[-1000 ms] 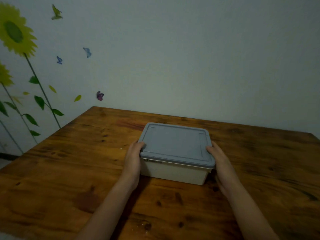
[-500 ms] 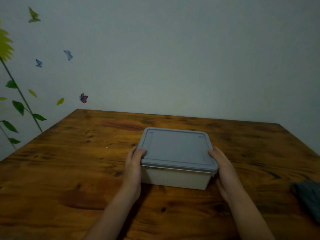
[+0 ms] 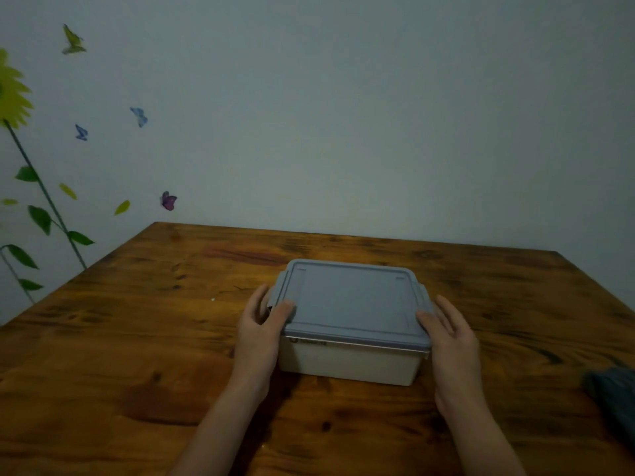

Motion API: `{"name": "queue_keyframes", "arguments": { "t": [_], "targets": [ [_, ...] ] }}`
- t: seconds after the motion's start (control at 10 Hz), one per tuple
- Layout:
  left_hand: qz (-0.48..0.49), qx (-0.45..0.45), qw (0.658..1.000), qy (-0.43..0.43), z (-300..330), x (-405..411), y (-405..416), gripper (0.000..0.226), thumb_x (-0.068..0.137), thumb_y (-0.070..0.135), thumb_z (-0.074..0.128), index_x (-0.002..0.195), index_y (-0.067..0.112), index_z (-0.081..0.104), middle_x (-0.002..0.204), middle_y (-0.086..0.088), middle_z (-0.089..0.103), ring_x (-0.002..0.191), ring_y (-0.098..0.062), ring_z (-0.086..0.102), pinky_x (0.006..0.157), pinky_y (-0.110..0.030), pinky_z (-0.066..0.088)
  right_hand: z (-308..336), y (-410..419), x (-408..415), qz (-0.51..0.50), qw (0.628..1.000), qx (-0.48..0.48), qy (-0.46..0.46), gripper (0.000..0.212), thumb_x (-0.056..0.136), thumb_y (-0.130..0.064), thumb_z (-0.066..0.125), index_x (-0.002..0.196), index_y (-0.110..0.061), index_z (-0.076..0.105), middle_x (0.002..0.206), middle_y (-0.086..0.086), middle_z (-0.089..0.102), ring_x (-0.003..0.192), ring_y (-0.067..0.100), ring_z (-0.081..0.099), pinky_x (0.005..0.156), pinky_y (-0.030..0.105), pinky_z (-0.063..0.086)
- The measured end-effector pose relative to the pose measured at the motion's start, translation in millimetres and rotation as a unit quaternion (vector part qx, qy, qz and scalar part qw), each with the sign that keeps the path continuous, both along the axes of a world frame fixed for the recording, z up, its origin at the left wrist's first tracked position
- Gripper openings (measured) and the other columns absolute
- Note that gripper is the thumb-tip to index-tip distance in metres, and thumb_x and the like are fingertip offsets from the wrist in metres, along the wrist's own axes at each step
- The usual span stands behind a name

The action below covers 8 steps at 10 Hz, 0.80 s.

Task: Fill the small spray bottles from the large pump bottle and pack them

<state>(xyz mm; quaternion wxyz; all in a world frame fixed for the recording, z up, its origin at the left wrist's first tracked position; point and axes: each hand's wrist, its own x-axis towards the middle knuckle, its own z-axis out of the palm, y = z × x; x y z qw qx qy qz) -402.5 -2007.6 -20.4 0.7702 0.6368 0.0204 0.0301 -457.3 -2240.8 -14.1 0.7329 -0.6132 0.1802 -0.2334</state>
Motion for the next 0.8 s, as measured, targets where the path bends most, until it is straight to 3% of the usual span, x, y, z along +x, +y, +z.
{"name": "queue_keyframes", "arguments": {
  "t": [0.1, 0.2, 0.3, 0.4, 0.5, 0.6, 0.7, 0.8],
  "targets": [
    [0.007, 0.021, 0.999, -0.024, 1.7, -2.9, -2.0, 0.056, 0.088, 0.031, 0.063, 0.139, 0.030, 0.042, 0.125, 0.000, 0.053, 0.104, -0.015, 0.056, 0.076, -0.032, 0.049, 3.6, 6.4, -2.1, -0.021, 0.999, -0.047, -0.011, 0.042, 0.089, -0.025, 0.059, 0.131, -0.025, 0.049, 0.119, -0.003, 0.058, 0.096, 0.010, 0.060, 0.071, 0.030, 0.055],
    [-0.001, 0.054, 0.998, -0.040, 3.6, -7.7, -4.6, 0.056, 0.087, 0.036, 0.062, 0.139, 0.033, 0.042, 0.123, 0.004, 0.053, 0.105, -0.011, 0.054, 0.075, -0.028, 0.047, 4.7, 9.9, -3.8, -0.034, 0.993, -0.110, -0.010, 0.041, 0.091, -0.031, 0.055, 0.131, -0.022, 0.051, 0.118, -0.004, 0.057, 0.092, 0.003, 0.055, 0.065, 0.018, 0.046],
    [-0.004, 0.061, 0.997, -0.050, 3.9, -8.8, -5.2, 0.058, 0.088, 0.032, 0.062, 0.141, 0.032, 0.040, 0.116, 0.008, 0.055, 0.100, -0.005, 0.055, 0.070, -0.022, 0.046, 2.5, 8.9, -4.0, -0.047, 0.987, -0.152, -0.004, 0.043, 0.091, -0.037, 0.052, 0.132, -0.022, 0.051, 0.127, -0.005, 0.055, 0.106, 0.008, 0.052, 0.080, 0.022, 0.047],
    [-0.001, 0.108, 0.992, -0.068, 3.6, -8.3, -3.6, 0.056, 0.091, 0.029, 0.059, 0.143, 0.030, 0.037, 0.115, 0.010, 0.054, 0.097, -0.003, 0.056, 0.069, -0.020, 0.048, -2.4, 8.3, -3.0, -0.062, 0.977, -0.205, 0.014, 0.044, 0.093, -0.045, 0.044, 0.131, -0.025, 0.051, 0.134, -0.007, 0.054, 0.120, 0.010, 0.047, 0.103, 0.038, 0.041],
    [-0.003, 0.132, 0.989, -0.073, 3.5, -7.8, -4.6, 0.055, 0.093, 0.029, 0.056, 0.144, 0.029, 0.036, 0.123, 0.004, 0.053, 0.100, -0.006, 0.057, 0.069, -0.021, 0.050, -0.6, 9.4, -2.0, -0.060, 0.962, -0.264, 0.028, 0.043, 0.095, -0.045, 0.040, 0.132, -0.025, 0.050, 0.136, -0.007, 0.053, 0.123, 0.010, 0.046, 0.106, 0.042, 0.038],
    [-0.010, 0.199, 0.977, -0.080, 0.3, -5.5, 1.7, 0.055, 0.092, 0.037, 0.056, 0.143, 0.034, 0.035, 0.129, -0.001, 0.053, 0.103, -0.014, 0.059, 0.072, -0.029, 0.055, 4.3, 9.8, -4.9, -0.049, 0.940, -0.336, 0.036, 0.043, 0.096, -0.040, 0.038, 0.134, -0.021, 0.048, 0.139, -0.005, 0.049, 0.128, 0.012, 0.041, 0.110, 0.038, 0.032],
    [-0.027, 0.260, 0.963, -0.068, 8.3, -4.2, 13.1, 0.056, 0.088, 0.049, 0.056, 0.140, 0.040, 0.037, 0.131, 0.002, 0.052, 0.108, -0.017, 0.057, 0.081, -0.038, 0.056, 9.5, 7.5, -9.1, -0.032, 0.932, -0.356, 0.062, 0.046, 0.095, -0.042, 0.038, 0.135, -0.022, 0.047, 0.141, -0.004, 0.048, 0.128, 0.013, 0.041, 0.108, 0.034, 0.032],
    [-0.039, 0.362, 0.929, -0.067, 38.8, 8.3, 15.2, 0.057, 0.088, 0.060, 0.047, 0.139, 0.036, 0.041, 0.145, 0.005, 0.043, 0.126, -0.017, 0.045, 0.099, -0.042, 0.044, 28.3, 1.3, 0.6, 0.011, 0.907, -0.405, 0.113, 0.055, 0.090, -0.055, 0.038, 0.136, -0.023, 0.042, 0.139, 0.001, 0.047, 0.122, 0.017, 0.044, 0.099, 0.034, 0.037]
  ]
}}
